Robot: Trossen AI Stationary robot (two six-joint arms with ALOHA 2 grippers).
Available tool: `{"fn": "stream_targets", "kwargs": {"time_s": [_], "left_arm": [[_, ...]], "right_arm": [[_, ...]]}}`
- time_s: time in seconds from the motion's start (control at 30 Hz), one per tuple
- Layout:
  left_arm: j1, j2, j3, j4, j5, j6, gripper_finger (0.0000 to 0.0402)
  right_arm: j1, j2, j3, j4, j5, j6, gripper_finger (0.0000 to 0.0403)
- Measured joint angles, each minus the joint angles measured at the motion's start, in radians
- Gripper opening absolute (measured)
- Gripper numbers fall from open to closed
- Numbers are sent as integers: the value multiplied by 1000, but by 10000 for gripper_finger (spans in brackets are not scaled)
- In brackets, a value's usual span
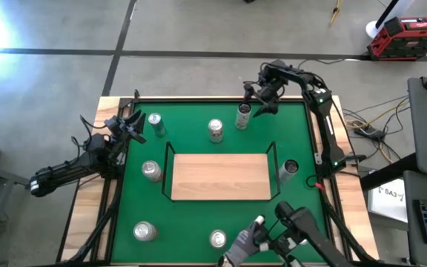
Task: Place canned beverage on shelf
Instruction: Put the top white-yellow soda can on the shelf
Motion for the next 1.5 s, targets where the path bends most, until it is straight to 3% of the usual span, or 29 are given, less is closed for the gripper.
{"fn": "stream_targets", "kwargs": {"time_s": [0.67,1.5], "left_arm": [[0,0,0,0,0,0,137],[0,0,0,0,0,0,137]], "right_arm": [[62,0,-2,5,3,-118,383],[75,-1,1,60,-47,-113,383]]}}
